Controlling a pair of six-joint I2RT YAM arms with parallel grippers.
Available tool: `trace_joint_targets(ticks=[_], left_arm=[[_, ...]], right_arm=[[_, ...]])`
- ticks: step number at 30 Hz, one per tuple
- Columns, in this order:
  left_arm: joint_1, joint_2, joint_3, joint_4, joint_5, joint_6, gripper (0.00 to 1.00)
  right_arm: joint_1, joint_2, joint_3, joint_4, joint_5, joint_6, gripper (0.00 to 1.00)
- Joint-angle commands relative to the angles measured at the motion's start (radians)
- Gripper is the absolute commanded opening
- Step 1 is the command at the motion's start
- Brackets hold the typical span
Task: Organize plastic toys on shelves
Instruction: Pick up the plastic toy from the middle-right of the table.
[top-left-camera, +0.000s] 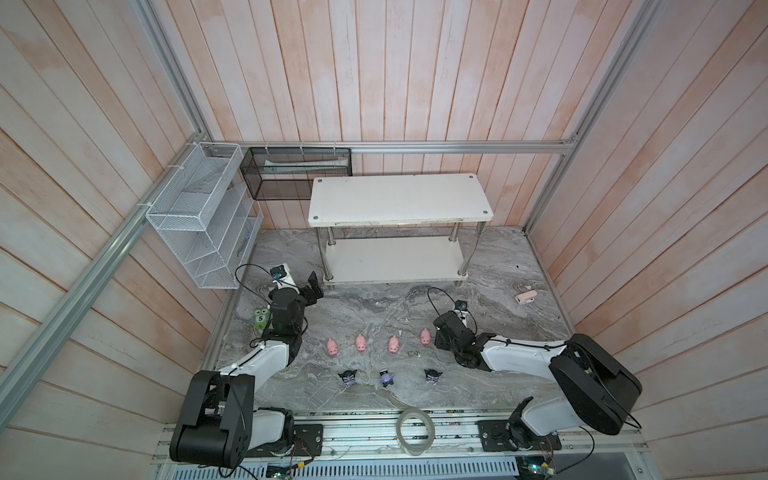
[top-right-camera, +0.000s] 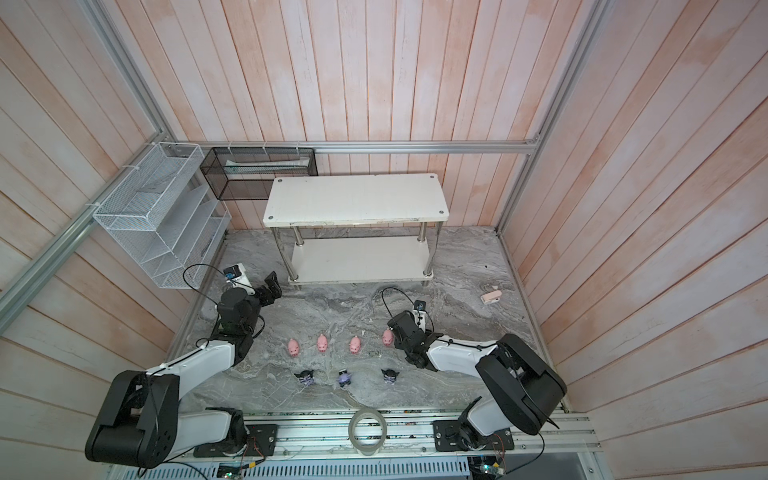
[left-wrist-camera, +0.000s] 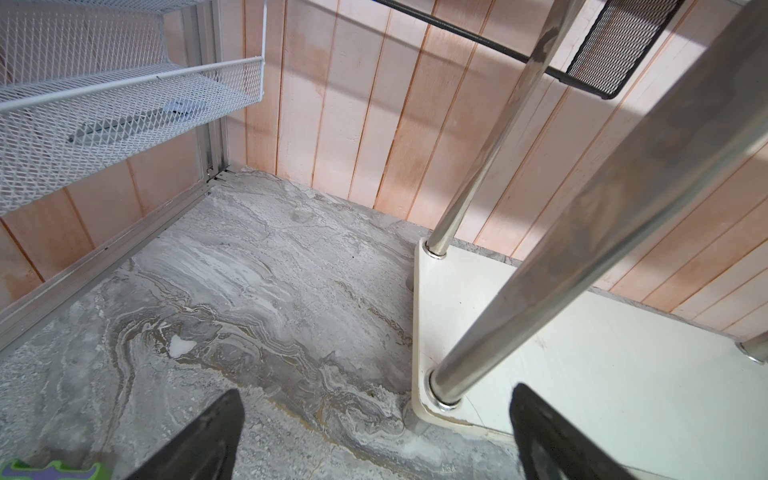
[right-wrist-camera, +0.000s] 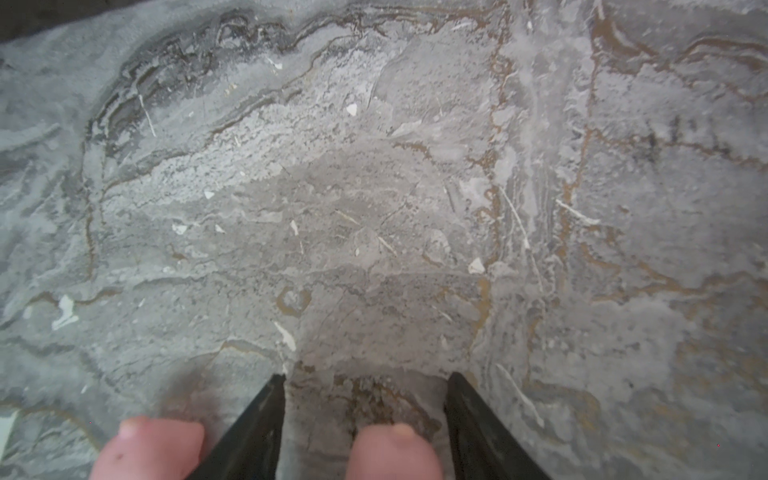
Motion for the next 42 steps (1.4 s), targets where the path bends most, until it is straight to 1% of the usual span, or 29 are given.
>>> trace_joint_targets(ticks=[1, 5, 7, 12, 15, 17, 22, 25, 26, 29, 34, 38, 42], left_arm=[[-0.004, -0.012, -0.015, 0.007, 0.001, -0.006, 1.00], [-0.003, -0.018, -0.019, 0.007, -0.001, -0.005, 1.00], [-0.004, -0.017, -0.018, 0.007, -0.001, -0.007, 1.00], [-0.003, -0.017, -0.020, 0.008, 0.002, -0.011, 1.00], [-0.003, -0.018, -0.020, 0.008, 0.002, -0.012, 1.00], [-0.004, -0.020, -0.019, 0.007, 0.002, -0.012, 1.00], [-0.004, -0.025, -0.017, -0.003, 0.008, -0.012, 1.00], [-0.004, -0.026, -0.015, -0.005, 0.016, -0.011, 1.00], [-0.004, -0.026, -0.014, -0.009, 0.020, -0.011, 1.00], [-0.004, -0.025, -0.012, -0.015, 0.035, -0.015, 1.00], [-0.003, -0.026, -0.010, -0.020, 0.049, -0.015, 1.00], [-0.004, -0.029, -0.009, -0.020, 0.066, -0.016, 1.00], [-0.004, -0.033, -0.010, -0.020, 0.082, -0.018, 1.00]], right_arm=[[0.011, -0.020, -0.039, -0.114, -0.036, 0.031, 0.64], [0.017, -0.029, -0.058, -0.121, -0.047, 0.042, 0.64], [0.017, -0.027, -0.066, -0.115, -0.051, 0.041, 0.61], [0.018, -0.002, -0.051, -0.118, -0.051, 0.039, 0.43], [0.020, 0.003, -0.047, -0.122, -0.050, 0.037, 0.28], [0.020, 0.000, -0.039, -0.136, -0.045, 0.035, 0.24], [0.022, -0.041, 0.007, -0.204, -0.007, -0.005, 0.23], [0.020, -0.073, 0.067, -0.244, 0.051, -0.064, 0.24], [0.017, -0.082, 0.088, -0.240, 0.061, -0.105, 0.23], [-0.004, -0.095, 0.147, -0.171, 0.053, -0.240, 0.24], [-0.079, -0.059, 0.225, -0.009, -0.020, -0.424, 0.23], [-0.143, 0.015, 0.300, 0.075, -0.046, -0.524, 0.23], [-0.211, 0.076, 0.344, 0.143, -0.073, -0.568, 0.22]])
